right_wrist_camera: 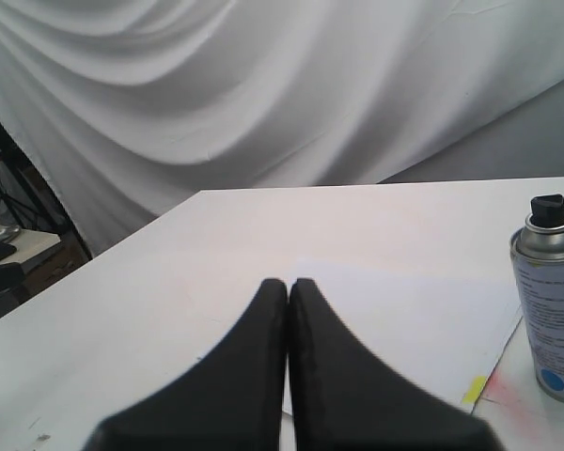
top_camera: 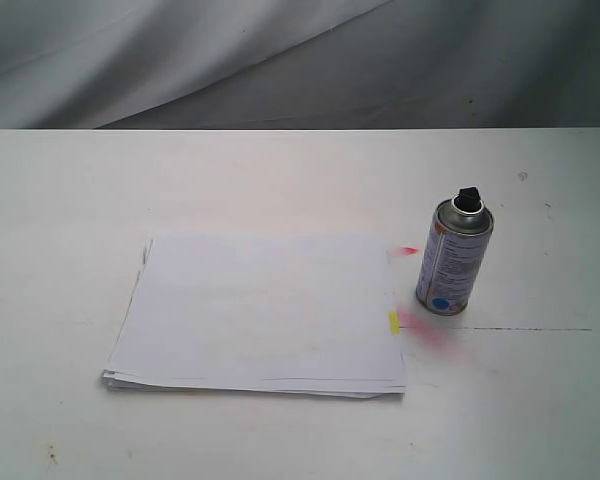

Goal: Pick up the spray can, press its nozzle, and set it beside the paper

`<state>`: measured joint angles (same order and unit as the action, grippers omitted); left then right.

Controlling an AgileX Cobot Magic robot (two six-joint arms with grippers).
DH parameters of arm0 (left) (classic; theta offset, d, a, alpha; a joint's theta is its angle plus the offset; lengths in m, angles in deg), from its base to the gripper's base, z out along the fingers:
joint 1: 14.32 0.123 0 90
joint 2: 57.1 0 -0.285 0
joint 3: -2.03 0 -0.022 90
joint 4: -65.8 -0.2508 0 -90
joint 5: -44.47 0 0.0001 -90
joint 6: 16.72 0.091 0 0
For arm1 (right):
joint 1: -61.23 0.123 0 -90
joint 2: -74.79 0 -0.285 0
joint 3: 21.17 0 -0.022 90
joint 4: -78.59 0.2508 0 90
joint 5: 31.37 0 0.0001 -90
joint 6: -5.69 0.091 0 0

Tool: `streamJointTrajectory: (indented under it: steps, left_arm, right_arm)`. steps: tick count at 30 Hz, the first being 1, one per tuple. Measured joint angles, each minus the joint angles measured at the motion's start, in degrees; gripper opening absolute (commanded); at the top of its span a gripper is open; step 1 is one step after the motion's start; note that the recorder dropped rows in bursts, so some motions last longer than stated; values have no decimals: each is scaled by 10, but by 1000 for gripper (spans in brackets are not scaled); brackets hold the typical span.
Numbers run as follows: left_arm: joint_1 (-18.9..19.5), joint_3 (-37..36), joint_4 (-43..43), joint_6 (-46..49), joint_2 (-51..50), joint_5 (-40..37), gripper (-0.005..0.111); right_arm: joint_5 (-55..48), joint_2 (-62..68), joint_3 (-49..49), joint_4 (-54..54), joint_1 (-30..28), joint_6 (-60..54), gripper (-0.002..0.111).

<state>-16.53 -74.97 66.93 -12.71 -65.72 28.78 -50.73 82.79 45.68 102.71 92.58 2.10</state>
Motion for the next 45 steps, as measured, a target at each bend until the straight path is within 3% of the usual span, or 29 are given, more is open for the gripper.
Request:
streamJointTrajectory:
  steps: [13,23,29,33,38,45]
  left_arm:
    - [0,0,-1,-1,0,0,0]
    - [0,0,-1,-2,0,-1,0]
    - [0,0,-1,-2,0,-2,0]
    - [0,0,-1,-2,0,-2,0]
    - [0,0,-1,-2,0,-2,0]
    - [0,0,-1,-3,0,-2,0]
  right_arm:
    - [0,0,0,-13,0,-6,0]
    - [11,0,9,-217,0,-25,0]
    - [125,0,86,-253,-1,-26,0]
    - [151,0,102,-255,-47,-25,0]
    - [110,0,102,-255,-120,-23,0]
    - [61,0,102,-252,-128,-23,0]
